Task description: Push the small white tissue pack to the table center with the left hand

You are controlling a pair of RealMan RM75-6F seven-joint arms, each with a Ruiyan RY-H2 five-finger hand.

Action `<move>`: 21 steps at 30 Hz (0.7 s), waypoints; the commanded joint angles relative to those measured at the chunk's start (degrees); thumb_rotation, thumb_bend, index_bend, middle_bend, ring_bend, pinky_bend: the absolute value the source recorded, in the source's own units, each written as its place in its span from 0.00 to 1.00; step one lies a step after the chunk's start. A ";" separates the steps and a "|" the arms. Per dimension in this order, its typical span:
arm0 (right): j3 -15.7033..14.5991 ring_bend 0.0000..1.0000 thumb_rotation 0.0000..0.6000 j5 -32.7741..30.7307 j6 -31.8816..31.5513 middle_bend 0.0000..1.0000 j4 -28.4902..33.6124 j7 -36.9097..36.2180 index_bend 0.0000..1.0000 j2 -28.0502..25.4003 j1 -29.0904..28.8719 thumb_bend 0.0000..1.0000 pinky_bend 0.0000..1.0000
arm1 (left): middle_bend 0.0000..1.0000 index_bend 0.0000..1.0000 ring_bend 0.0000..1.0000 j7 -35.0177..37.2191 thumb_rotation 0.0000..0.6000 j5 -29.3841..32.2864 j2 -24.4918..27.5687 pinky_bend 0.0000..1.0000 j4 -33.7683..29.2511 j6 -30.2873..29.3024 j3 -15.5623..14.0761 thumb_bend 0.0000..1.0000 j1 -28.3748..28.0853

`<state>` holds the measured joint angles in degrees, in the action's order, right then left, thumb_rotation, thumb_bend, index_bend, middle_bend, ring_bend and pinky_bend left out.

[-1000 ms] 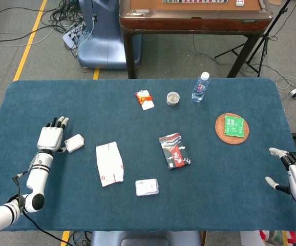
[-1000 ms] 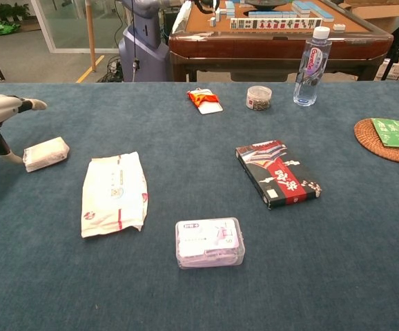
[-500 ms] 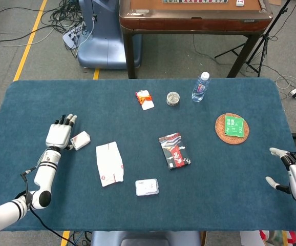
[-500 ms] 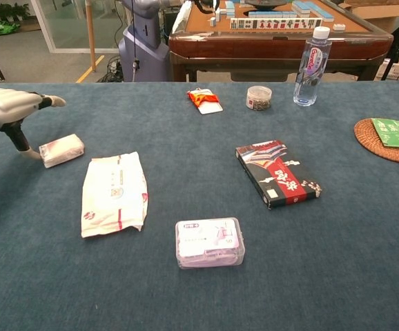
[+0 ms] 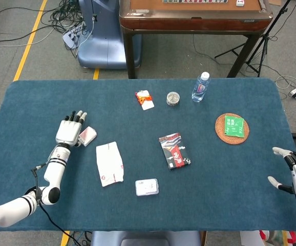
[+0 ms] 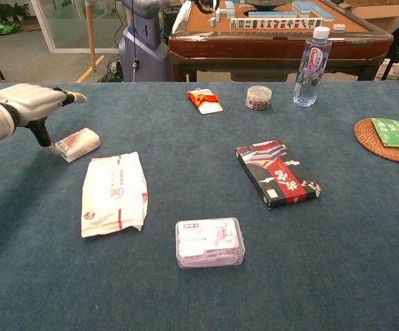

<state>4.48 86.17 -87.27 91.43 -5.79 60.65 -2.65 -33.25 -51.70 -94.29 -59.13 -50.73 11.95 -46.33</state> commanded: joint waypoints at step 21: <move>-0.12 0.26 1.00 1.13 -1.52 0.31 0.24 -1.41 0.24 -0.68 0.72 0.06 0.27 | 0.00 0.04 0.00 -3.11 1.00 -0.22 -0.41 0.16 -0.10 -2.10 0.18 0.04 -1.05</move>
<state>4.38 87.26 -88.78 91.66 -7.22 59.98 -1.93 -36.14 -52.16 -94.98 -59.02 -52.65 12.27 -47.63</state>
